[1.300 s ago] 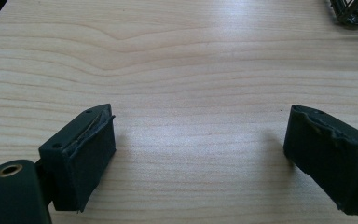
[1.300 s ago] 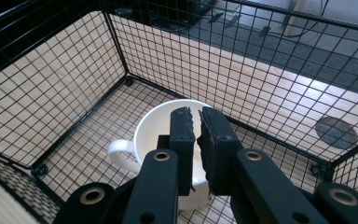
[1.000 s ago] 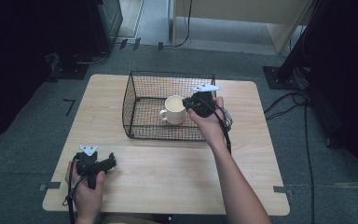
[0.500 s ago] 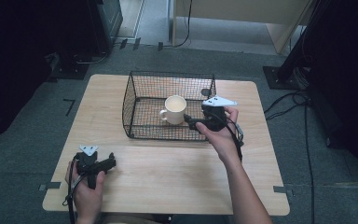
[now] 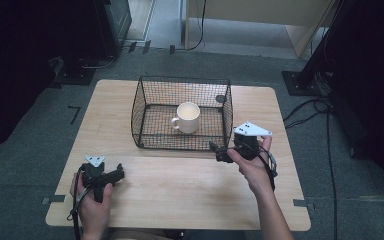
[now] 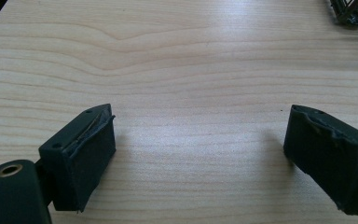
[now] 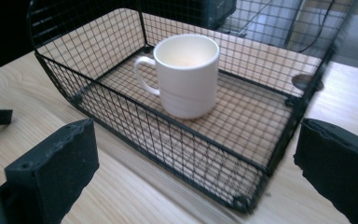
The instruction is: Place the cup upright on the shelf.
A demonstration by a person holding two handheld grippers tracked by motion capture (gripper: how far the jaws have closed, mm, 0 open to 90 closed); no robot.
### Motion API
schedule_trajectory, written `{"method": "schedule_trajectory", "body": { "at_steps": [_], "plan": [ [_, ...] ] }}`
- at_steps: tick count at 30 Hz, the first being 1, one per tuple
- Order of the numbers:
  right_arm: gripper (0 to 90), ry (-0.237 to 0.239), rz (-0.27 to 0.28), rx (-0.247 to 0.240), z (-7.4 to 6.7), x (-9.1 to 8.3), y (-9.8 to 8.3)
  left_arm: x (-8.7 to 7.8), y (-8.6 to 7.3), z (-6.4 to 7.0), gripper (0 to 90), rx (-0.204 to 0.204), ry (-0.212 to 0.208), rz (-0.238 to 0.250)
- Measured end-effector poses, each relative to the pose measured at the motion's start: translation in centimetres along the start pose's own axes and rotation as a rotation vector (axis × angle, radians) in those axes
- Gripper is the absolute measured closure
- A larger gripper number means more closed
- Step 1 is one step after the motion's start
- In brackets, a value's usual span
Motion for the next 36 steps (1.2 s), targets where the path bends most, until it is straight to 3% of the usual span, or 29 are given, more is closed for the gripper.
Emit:
{"method": "schedule_trajectory", "body": {
  "at_steps": [17,36],
  "plan": [
    [0.0,-0.078,-0.021,0.081,3.5,-3.4,-6.5,0.0,0.0,0.0,9.2,0.000,0.000,0.000],
    [0.0,-0.216,-0.087,0.187,8.2,-6.6,-13.9,0.0,0.0,0.0,9.2,0.000,0.000,0.000]
  ]
}}
Point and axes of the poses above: each handheld gripper's, and its own axes: x roughly forward along the jaws, y roughly out of its top, z roughly to its right, the point moved 6 cm from there along x, roughly forward along the jaws, and after that the axes turned 4 degrees about y, right-handed, at the moved point
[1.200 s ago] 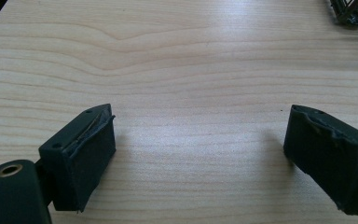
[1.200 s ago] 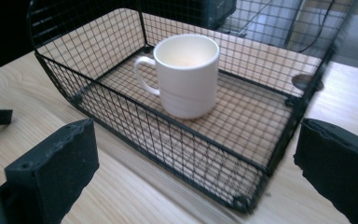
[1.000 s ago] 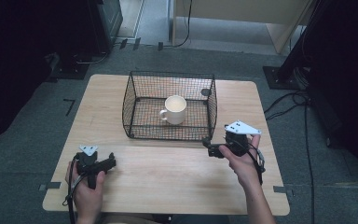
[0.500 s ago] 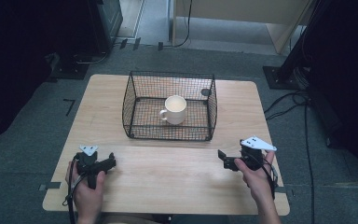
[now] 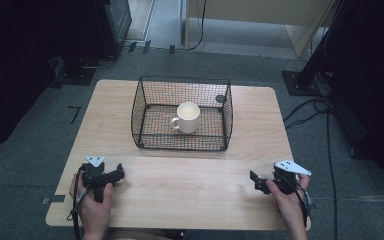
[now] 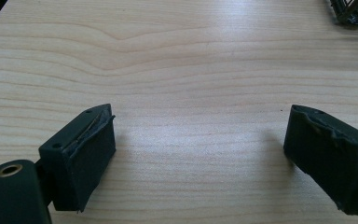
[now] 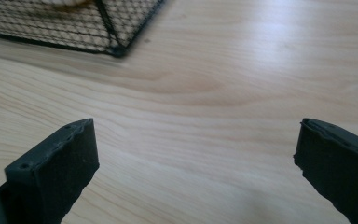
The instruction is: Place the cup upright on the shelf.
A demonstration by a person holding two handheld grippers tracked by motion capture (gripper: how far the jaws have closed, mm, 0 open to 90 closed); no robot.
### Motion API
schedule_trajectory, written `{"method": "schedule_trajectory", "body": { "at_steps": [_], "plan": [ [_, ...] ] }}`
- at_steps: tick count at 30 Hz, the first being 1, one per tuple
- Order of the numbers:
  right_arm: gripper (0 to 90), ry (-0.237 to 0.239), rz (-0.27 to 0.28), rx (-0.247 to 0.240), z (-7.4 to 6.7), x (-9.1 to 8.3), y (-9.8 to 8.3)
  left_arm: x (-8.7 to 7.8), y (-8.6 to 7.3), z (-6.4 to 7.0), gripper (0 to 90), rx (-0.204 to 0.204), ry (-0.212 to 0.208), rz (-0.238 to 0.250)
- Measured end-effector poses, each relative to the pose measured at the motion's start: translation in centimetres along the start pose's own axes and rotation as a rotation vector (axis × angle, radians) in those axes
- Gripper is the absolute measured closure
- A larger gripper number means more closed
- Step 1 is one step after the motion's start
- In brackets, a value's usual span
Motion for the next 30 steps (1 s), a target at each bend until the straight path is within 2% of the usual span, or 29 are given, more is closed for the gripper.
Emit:
{"method": "schedule_trajectory", "body": {
  "at_steps": [9,12,18,23,30],
  "plan": [
    [0.0,-0.083,-0.037,0.056,2.9,-1.0,-2.6,0.0,0.0,0.0,9.2,0.000,0.000,0.000],
    [0.0,-0.126,-0.053,0.049,3.9,-1.4,-3.4,0.0,0.0,0.0,9.2,0.000,0.000,0.000],
    [0.0,-0.175,-0.099,0.059,5.3,-1.8,-4.9,0.0,0.0,0.0,9.2,0.000,0.000,0.000],
    [0.0,-0.196,-0.116,0.041,5.6,-1.9,-5.1,0.0,0.0,0.0,9.2,-0.004,0.002,0.001],
    [0.0,-0.195,-0.116,0.041,5.6,-1.9,-5.1,0.0,0.0,0.0,9.1,-0.005,0.003,0.001]
  ]
}}
Point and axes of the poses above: each handheld gripper's, and its own axes: x roughly forward along the jaws, y roughly out of its top, z roughly to its right, the point moved 6 cm from there along x, roughly forward along the jaws, and after that the axes turned 4 degrees about y, right-handed, at the moved point
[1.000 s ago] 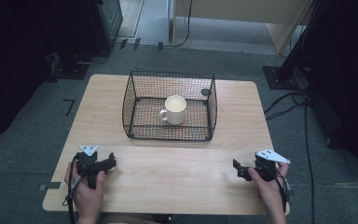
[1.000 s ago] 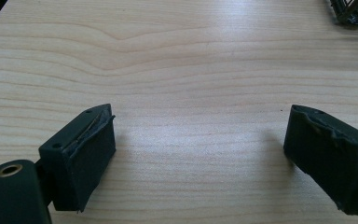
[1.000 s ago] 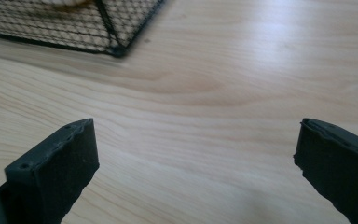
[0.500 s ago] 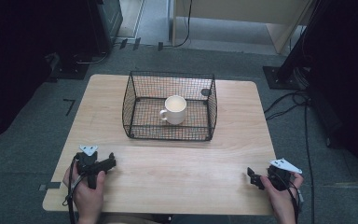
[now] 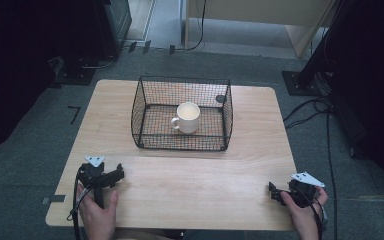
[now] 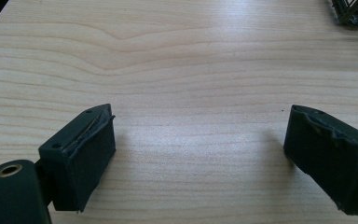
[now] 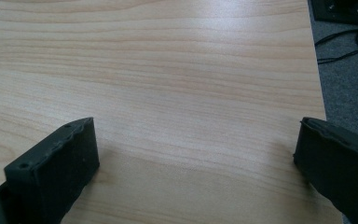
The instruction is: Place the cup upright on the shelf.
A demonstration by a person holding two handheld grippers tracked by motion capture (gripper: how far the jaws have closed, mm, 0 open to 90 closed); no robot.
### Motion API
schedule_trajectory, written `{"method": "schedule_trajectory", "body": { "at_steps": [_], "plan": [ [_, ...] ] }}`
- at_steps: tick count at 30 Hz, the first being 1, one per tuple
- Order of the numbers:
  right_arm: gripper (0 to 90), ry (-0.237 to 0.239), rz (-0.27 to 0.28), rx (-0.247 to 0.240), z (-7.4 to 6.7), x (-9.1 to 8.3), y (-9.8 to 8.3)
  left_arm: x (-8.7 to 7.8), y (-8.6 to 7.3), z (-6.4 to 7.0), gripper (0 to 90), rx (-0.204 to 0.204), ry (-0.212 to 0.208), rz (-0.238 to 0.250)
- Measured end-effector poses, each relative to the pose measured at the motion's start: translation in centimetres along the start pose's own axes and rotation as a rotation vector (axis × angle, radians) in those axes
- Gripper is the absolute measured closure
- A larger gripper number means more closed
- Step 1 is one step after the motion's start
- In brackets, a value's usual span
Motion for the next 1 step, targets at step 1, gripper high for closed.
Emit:
{"method": "schedule_trajectory", "body": {
  "at_steps": [1],
  "plan": [
    [0.0,0.000,0.000,0.000,0.00,0.00,0.01,0.00,0.00,0.00,9.1,0.000,0.000,0.000]
  ]
}}
Point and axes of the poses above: each handheld gripper's, and its own axes: x roughly forward along the jaws, y roughly out of its top, z roughly to its right, the point moved 6 cm from there along x, roughly forward along the jaws, and after that the axes turned 4 degrees about y, right-handed, at the moved point
